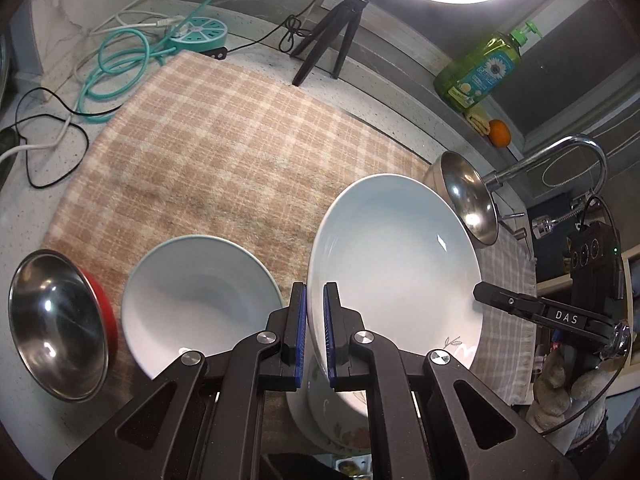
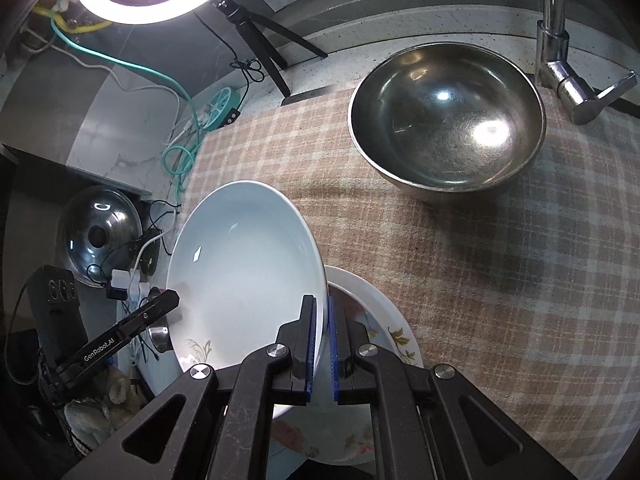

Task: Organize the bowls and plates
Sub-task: 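Lift and carry the white plate toward the flowered plate stack with both grippers, then lower the white plate onto the stack with both grippers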

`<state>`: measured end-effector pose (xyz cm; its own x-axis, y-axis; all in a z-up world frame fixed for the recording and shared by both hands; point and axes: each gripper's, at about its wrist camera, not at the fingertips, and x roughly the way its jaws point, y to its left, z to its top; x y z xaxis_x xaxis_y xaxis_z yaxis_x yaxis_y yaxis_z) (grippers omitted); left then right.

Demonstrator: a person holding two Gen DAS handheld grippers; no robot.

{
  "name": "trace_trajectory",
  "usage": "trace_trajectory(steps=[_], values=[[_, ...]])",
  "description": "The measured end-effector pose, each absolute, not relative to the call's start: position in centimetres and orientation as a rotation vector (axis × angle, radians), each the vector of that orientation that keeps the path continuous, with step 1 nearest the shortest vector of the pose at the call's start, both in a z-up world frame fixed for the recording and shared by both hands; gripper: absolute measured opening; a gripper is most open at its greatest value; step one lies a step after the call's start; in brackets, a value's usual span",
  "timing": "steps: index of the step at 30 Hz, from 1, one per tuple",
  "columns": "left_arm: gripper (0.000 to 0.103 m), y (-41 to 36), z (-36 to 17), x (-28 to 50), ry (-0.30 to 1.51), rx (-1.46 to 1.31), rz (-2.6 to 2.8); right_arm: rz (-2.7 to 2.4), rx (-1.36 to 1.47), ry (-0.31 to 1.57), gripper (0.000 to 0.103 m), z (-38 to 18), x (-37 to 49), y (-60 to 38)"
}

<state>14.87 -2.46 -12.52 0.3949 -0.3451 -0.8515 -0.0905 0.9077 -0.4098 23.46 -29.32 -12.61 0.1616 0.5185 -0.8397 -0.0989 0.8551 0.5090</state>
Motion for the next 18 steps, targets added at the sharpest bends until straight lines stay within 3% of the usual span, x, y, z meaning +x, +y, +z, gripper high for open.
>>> trace_trajectory(steps=[18], values=[[0.006, -4.0, -14.2, 12.9, 1.192, -0.441, -0.169, 0.44, 0.373, 1.37, 0.006, -13.7, 21.1, -31.1]])
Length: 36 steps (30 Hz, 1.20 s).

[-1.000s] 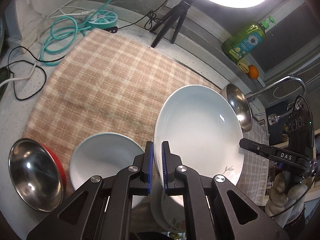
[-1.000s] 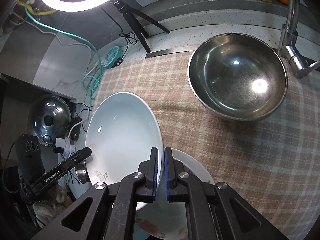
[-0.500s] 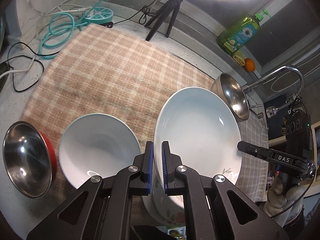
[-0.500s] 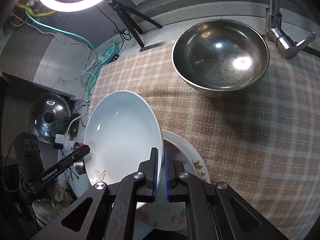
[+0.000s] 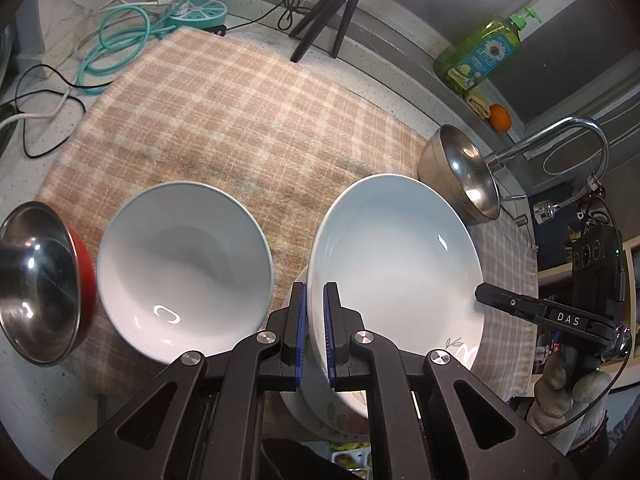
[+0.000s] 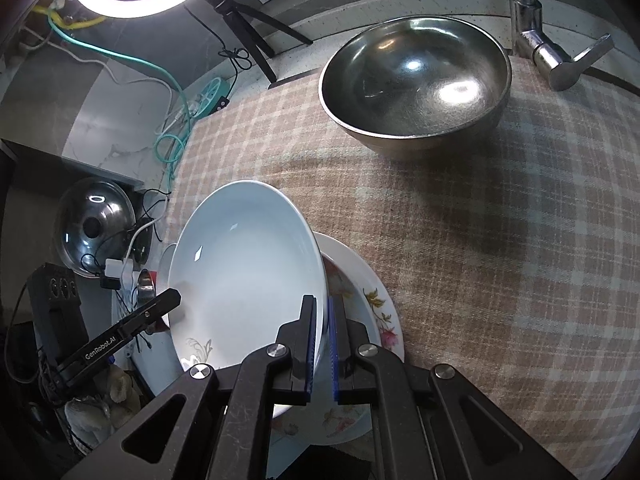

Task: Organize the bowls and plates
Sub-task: 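Lower the white plate onto the stack with both grippers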

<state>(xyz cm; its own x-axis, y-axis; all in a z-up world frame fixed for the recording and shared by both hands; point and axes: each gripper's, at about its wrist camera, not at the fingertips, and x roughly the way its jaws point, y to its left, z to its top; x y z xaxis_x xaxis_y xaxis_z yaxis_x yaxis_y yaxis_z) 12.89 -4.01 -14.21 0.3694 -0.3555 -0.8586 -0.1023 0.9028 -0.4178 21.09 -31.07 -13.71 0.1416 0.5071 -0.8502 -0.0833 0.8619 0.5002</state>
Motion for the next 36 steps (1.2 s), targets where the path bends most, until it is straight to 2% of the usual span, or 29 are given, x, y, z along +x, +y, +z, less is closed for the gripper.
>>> trace_trajectory(steps=[36], values=[[0.006, -5.4, -16.6, 10.8, 1.234, -0.457, -0.16, 0.431, 0.372, 1.399, 0.006, -15.3, 18.6, -32.3]])
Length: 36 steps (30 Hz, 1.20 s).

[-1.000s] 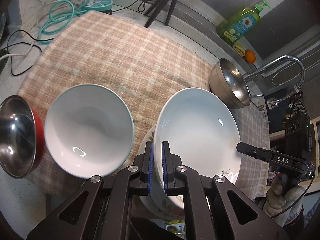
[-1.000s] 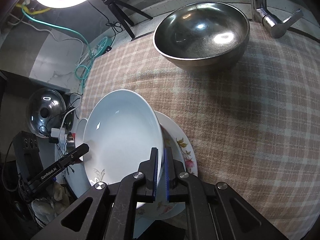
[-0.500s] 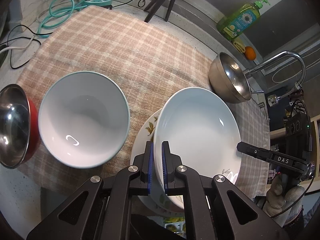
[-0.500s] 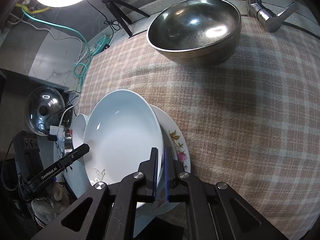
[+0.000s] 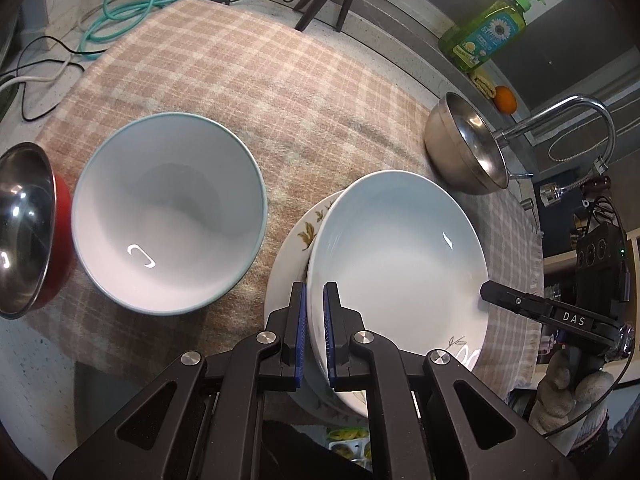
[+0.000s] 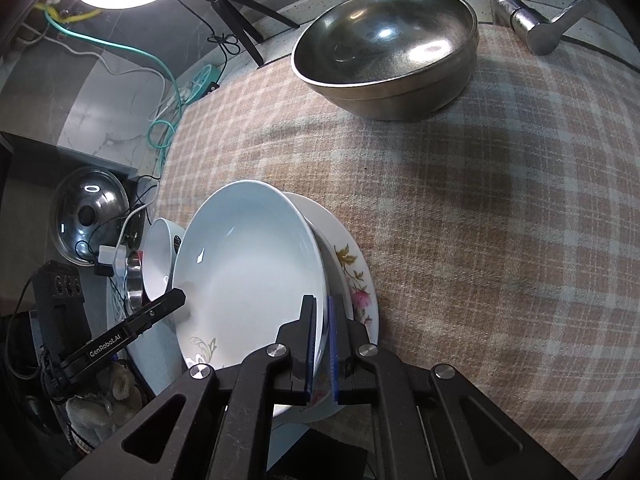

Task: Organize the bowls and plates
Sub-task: 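Lower the white plate onto the stack with both grippers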

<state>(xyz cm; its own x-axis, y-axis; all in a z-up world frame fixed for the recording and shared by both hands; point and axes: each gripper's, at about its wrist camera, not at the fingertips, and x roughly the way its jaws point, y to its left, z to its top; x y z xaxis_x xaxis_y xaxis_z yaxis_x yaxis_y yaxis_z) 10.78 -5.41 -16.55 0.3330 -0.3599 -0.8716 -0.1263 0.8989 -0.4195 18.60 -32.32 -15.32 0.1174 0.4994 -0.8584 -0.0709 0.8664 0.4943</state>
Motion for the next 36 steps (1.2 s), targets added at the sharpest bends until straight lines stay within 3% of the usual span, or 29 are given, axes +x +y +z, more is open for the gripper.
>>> trace_trajectory(steps=[36], values=[[0.006, -5.6, -17.5, 10.5, 1.251, -0.439, -0.183, 0.432, 0.362, 1.422, 0.009, -16.4, 17.2, -32.1]])
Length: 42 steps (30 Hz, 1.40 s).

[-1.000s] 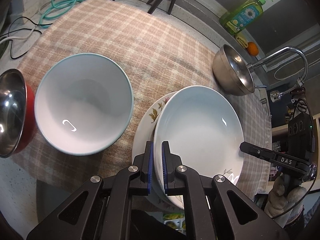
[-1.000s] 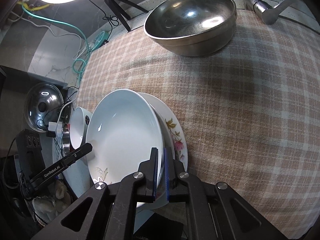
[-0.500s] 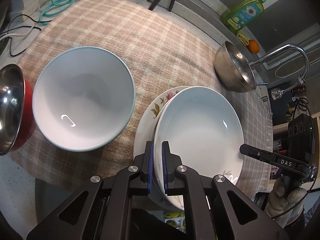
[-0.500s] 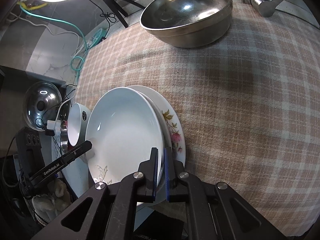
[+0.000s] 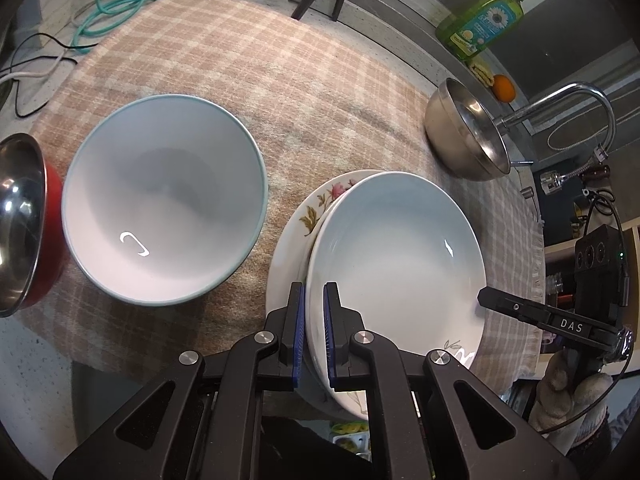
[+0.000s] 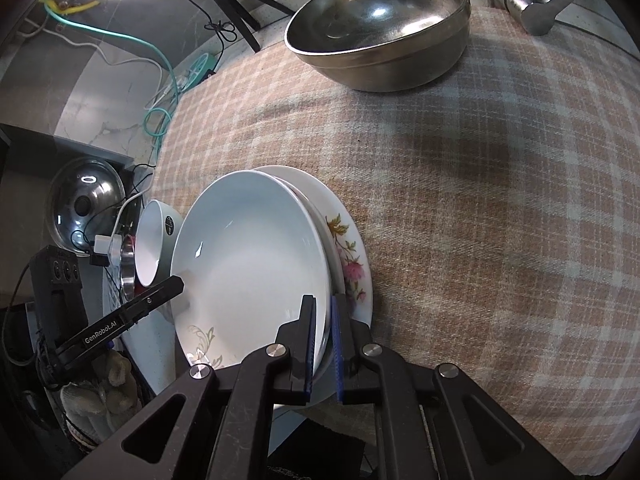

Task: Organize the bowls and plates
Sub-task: 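Lower the white plate onto the stack with both grippers, then open both grippers and lift them away from the stack, then move both grippers to the rim of the steel bowl by the faucet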

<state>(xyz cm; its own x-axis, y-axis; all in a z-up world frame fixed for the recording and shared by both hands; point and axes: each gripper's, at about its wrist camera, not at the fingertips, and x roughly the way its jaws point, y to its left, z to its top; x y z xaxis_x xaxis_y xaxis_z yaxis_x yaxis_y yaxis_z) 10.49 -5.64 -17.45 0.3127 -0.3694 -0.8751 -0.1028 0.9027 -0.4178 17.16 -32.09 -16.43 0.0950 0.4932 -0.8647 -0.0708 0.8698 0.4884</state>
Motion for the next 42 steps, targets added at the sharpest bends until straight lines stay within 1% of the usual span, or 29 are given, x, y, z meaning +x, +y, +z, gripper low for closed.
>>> trace_trajectory(steps=[3, 6, 8, 10, 18, 22, 27, 33, 36, 37, 39, 41, 42], values=[[0.01, -5.6, -17.5, 10.5, 1.255, -0.44, -0.187, 0.436, 0.36, 1.411, 0.009, -16.3, 17.1, -32.2], [0.011, -5.4, -17.4, 10.4, 1.254, -0.436, -0.188, 0.436, 0.355, 1.385, 0.009, -15.7, 17.0, -32.6], [0.012, -5.2, -17.2, 10.2, 1.247, -0.434, -0.18, 0.431, 0.358, 1.367, 0.018, -15.3, 17.0, -33.2], [0.012, -5.0, -17.0, 10.0, 1.239, -0.441, -0.18, 0.426, 0.365, 1.351, 0.021, -15.1, 17.1, -33.8], [0.012, -4.7, -14.5, 8.9, 1.136, -0.442, -0.187, 0.349, 0.293, 1.191, 0.022, -13.1, 16.0, -36.2], [0.012, -4.4, -13.1, 8.2, 1.046, -0.462, -0.157, 0.316, 0.253, 1.092, 0.034, -11.8, 14.8, -37.2], [0.012, -3.6, -12.6, 7.6, 0.991, -0.557, -0.136, 0.273, 0.272, 1.013, 0.034, -10.8, 13.2, -38.4], [0.012, -3.3, -11.7, 7.9, 0.972, -0.532, -0.124, 0.239, 0.285, 0.963, 0.035, -9.4, 12.2, -39.5], [0.012, -3.5, -11.0, 8.6, 0.956, -0.512, -0.131, 0.2, 0.232, 0.939, 0.035, -8.4, 12.4, -39.5], [0.013, -3.7, -10.8, 8.9, 0.952, -0.501, -0.134, 0.186, 0.219, 0.93, 0.036, -8.1, 12.6, -39.6], [0.017, -3.9, -10.4, 9.4, 0.945, -0.495, -0.14, 0.164, 0.208, 0.92, 0.039, -7.6, 12.9, -39.8], [0.018, -4.2, -10.3, 10.0, 0.949, -0.494, -0.155, 0.155, 0.21, 0.921, 0.047, -7.4, 13.3, -39.8], [0.018, -4.5, -10.2, 10.4, 0.953, -0.487, -0.16, 0.153, 0.209, 0.922, 0.048, -7.4, 13.4, -39.7]])
